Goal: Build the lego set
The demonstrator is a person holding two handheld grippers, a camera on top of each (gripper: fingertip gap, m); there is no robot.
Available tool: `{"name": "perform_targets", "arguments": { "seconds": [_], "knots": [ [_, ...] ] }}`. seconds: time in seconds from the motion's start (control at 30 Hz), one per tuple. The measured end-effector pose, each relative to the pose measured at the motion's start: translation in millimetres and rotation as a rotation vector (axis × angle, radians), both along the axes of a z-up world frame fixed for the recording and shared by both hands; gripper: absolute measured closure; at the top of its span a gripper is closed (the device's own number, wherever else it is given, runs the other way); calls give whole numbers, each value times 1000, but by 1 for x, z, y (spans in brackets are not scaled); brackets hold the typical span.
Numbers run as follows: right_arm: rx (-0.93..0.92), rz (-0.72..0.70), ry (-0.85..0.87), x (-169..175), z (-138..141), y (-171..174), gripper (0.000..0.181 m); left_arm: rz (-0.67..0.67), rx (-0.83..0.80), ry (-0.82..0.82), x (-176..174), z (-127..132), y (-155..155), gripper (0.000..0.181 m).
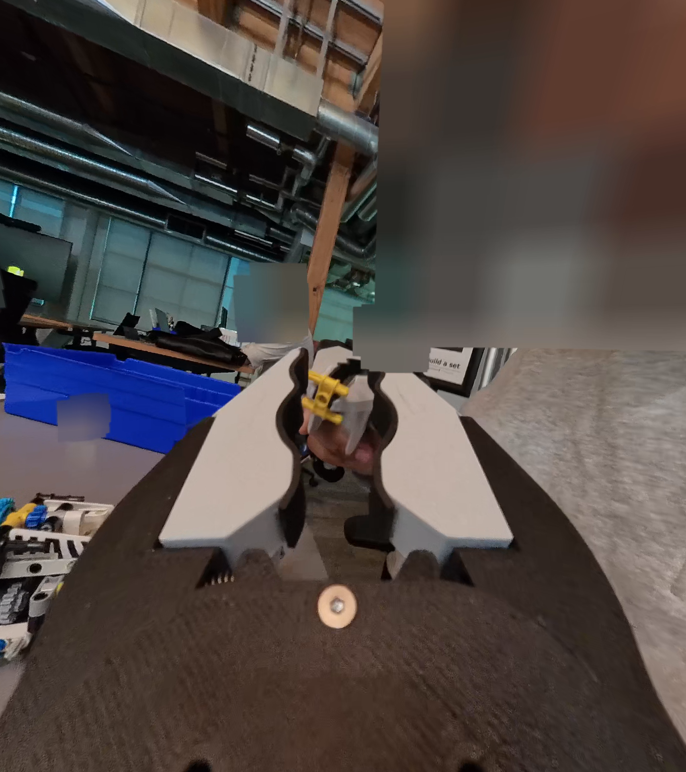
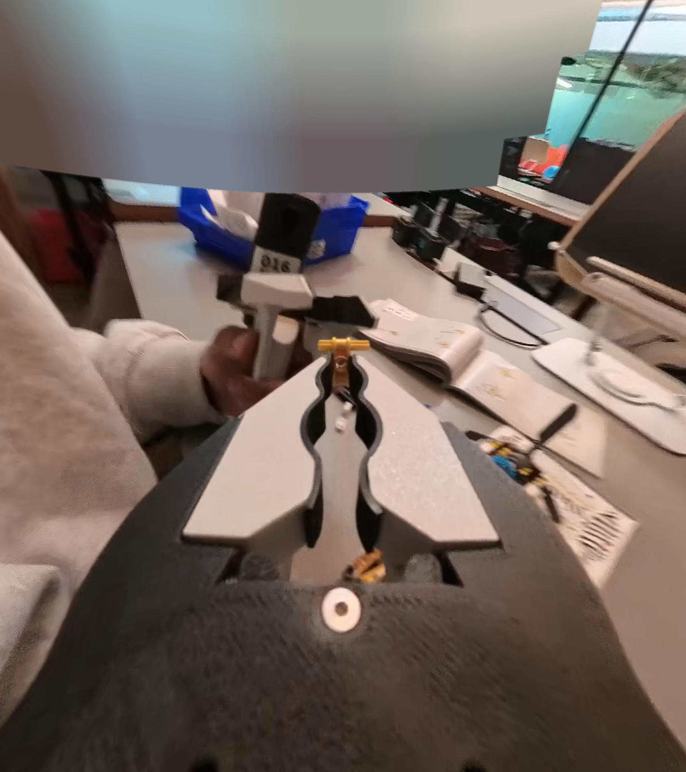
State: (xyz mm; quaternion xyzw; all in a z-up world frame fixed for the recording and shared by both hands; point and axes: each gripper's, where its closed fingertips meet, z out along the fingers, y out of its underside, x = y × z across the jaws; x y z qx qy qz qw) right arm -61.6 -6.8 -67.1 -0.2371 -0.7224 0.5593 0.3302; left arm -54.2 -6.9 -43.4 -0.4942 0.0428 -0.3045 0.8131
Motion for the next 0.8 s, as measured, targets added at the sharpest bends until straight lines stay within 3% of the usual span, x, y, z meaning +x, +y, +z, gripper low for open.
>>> {"name": "perform_targets", "arguments": {
  "seconds": [0.13,0.43,0.8],
  "knots": [
    [219,-92,40,-3,-12,8,176,-19,-3,-31,-2,1,-1,148],
    [441,-188,57,-4,-23,20,176,-9,-60,0,2,-7,7,142],
    [-59,-32,-123,3,-3,9,176,6,-129,75,15,-18,20,129]
  ]
}}
